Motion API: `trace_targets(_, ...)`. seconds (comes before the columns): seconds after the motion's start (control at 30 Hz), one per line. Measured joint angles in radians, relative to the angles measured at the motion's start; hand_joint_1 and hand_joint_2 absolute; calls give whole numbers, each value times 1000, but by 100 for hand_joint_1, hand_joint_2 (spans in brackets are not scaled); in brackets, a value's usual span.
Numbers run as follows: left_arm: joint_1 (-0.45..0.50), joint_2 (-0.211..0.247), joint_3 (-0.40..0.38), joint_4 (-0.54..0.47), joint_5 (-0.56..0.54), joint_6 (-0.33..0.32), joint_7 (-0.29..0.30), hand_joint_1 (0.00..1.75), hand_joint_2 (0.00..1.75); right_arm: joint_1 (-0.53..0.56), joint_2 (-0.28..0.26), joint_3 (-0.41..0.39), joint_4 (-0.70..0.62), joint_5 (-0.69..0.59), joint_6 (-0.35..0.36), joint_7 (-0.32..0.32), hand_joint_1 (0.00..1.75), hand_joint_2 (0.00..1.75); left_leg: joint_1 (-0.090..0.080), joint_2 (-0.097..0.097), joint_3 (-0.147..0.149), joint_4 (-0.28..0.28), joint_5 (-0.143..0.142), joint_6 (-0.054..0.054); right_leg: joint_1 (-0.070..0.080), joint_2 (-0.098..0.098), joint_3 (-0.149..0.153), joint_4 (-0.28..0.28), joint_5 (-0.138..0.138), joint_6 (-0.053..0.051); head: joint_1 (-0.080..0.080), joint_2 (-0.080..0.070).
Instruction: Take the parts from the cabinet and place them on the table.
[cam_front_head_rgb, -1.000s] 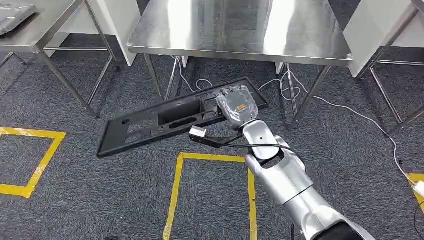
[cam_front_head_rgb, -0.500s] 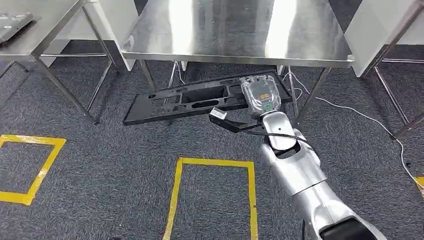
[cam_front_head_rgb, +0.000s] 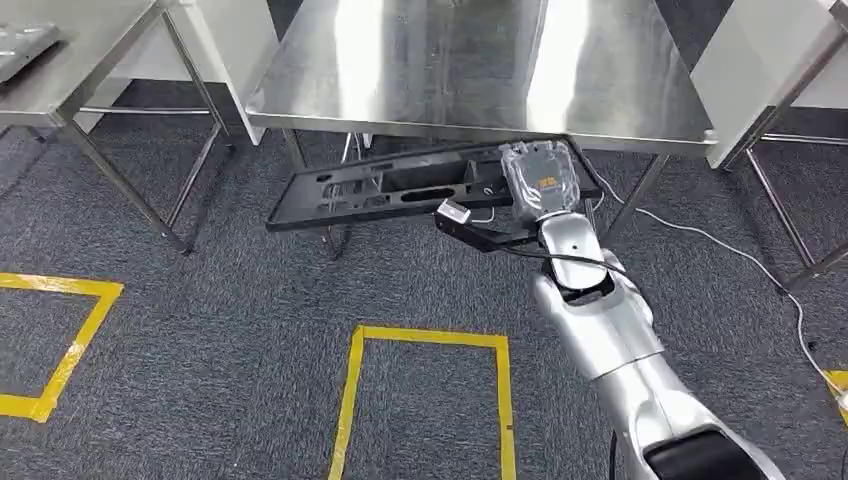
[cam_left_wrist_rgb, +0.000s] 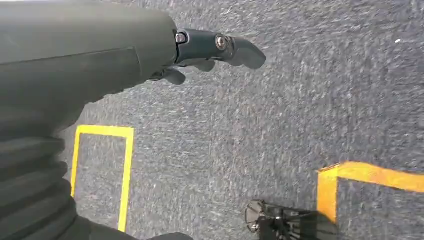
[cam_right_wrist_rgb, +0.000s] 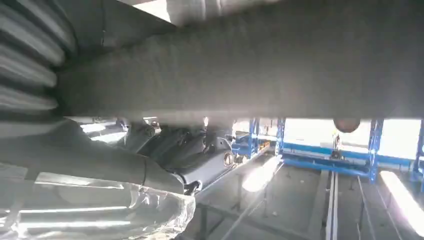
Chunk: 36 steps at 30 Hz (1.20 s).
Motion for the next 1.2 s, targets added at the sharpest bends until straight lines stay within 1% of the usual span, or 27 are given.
trace_targets(0.07,0,0,1,0,0,0,0,0,175,0,-5,-6,13,6,-2,7,175,175,-2,-3,4,1,-8,3,-2,0,-86,129,-33,0,0,0)
trace_targets(0.1,0,0,4,0,0,1,-1,0,175,0,-8,-12,28,10,-4,12,175,175,-3,-7,10,1,-13,0,-2,0,-112,151,-25,8,0,0)
trace_targets(0.13,2,0,8,0,1,1,0,0,175,-1,-11,-19,43,16,-10,19,175,175,-2,-11,19,2,-21,-3,-4,-1,-103,107,12,22,1,0)
trace_targets(0.17,3,-2,11,0,1,1,0,0,175,-3,-13,-24,53,25,-16,21,175,175,-2,-14,25,5,-27,-7,-6,-2,-75,30,57,35,1,0)
trace_targets(0.23,3,-3,13,0,0,1,-1,0,175,-13,-16,-30,72,33,-26,30,175,175,-2,-16,32,20,-47,-18,-9,-10,-8,-142,137,49,2,0)
trace_targets(0.27,3,-2,17,0,0,2,-1,0,175,-19,-16,-29,87,36,-43,43,175,175,-14,-16,28,35,-61,-27,-7,-11,10,-158,144,38,3,0)
trace_targets(0.3,4,-2,20,0,0,2,-2,0,175,-20,-13,-28,94,39,-48,52,175,175,-10,-14,27,36,-67,-30,-10,-8,8,-158,142,26,-2,0)
trace_targets(0.37,4,-2,25,0,0,1,-3,0,175,-26,-6,-27,106,39,-51,70,175,175,-1,-13,34,31,-71,-41,2,-4,10,-156,134,8,-4,0)
trace_targets(0.43,3,3,26,-1,0,-3,-5,0,175,-37,9,-26,116,40,-48,79,175,175,2,-8,38,49,-90,-53,-12,2,25,-162,130,-5,-4,0)
trace_targets(0.47,3,1,27,-1,0,-5,-7,0,175,-40,16,-25,124,42,-47,87,175,175,4,-5,13,102,-114,-62,-13,1,33,-162,124,-14,-14,0)
trace_targets(0.53,2,2,31,-1,-2,-5,-9,0,175,-40,26,-24,139,44,-46,105,175,175,9,-3,-81,264,-178,-75,-8,2,42,-162,116,-24,-14,0)
trace_targets(0.57,2,2,33,-1,-3,-5,-9,0,175,-39,26,-24,146,43,-46,110,175,175,10,-3,-124,328,-194,-78,-7,2,46,-162,110,-25,-14,0)
trace_targets(0.6,3,2,34,0,-5,-5,-9,0,175,-38,25,-26,152,43,-47,116,175,175,11,-3,-155,360,-189,-77,-4,3,51,-161,106,-24,-13,0)
trace_targets(0.63,4,2,35,0,-8,-5,-9,0,175,-37,21,-30,157,43,-48,119,175,175,11,-3,-163,345,-156,-73,-2,4,59,-161,100,-24,-14,0)
trace_targets(0.7,4,2,38,0,-13,-4,-9,0,175,-38,14,-44,164,44,-50,123,175,175,6,-3,-113,196,-41,-51,6,6,80,-162,88,-23,-14,0)
trace_targets(0.73,4,3,40,0,-15,-3,-9,0,175,-40,10,-51,166,44,-50,123,175,175,-4,-5,-74,98,21,-26,8,6,90,-164,82,-23,-13,0)
trace_targets(0.77,4,13,42,-1,-17,-3,-9,0,175,-39,5,-60,171,44,-51,123,175,175,-16,-7,-55,57,30,4,-1,7,92,-166,78,-22,-8,0)
trace_targets(0.8,4,8,42,1,-20,-3,-9,0,175,-43,1,-63,174,44,-53,122,175,175,-18,-2,-52,52,22,9,12,9,91,-169,75,-16,-5,0)
trace_targets(0.87,4,11,42,-3,-20,-1,-8,0,175,-38,-7,-72,180,41,-53,125,175,175,-28,-2,-49,44,14,15,-4,9,91,-174,72,-6,-9,0)
trace_targets(0.9,4,15,42,-4,-21,0,-8,0,175,-40,-11,-78,180,41,-53,127,175,175,-30,-2,-36,22,17,24,4,9,101,-190,74,-2,-11,0)
trace_targets(0.93,5,14,42,-6,-24,0,-8,0,175,-40,-18,-88,182,41,-53,127,175,175,-11,3,-3,-22,28,24,10,6,98,-187,67,-2,-9,0)
trace_targets(0.97,3,10,43,-6,-28,0,-8,0,175,-47,-30,-97,186,44,-53,123,175,175,-15,3,14,-41,32,26,10,2,87,-158,60,-4,-4,0)
trace_targets(1.03,-4,6,42,-6,-31,0,-7,0,175,-56,-45,-117,200,41,-55,113,175,175,-14,1,21,-42,28,24,7,2,1,-8,12,-11,-4,0)
trace_targets(1.07,-6,3,42,-6,-31,0,-6,0,175,-56,-54,-131,210,41,-59,109,175,175,-14,-3,23,-42,23,22,4,2,-57,78,-12,-10,-3,0)
trace_targets(1.1,-6,0,42,-6,-32,0,-7,0,175,-55,-62,-144,222,41,-62,106,175,175,-12,-6,26,-41,18,20,0,2,-101,135,-17,-2,-4,0)
trace_targets(1.13,-5,-3,42,-6,-32,0,-7,0,175,-55,-68,-153,230,41,-63,106,175,175,-10,-8,32,-39,11,14,-5,1,-117,133,1,11,-3,0)
trace_targets(1.2,-3,-5,43,-6,-33,2,-10,0,175,-57,-81,-169,243,42,-70,105,175,175,0,-9,43,-29,-7,-3,-18,-3,-75,1,85,48,-4,0)
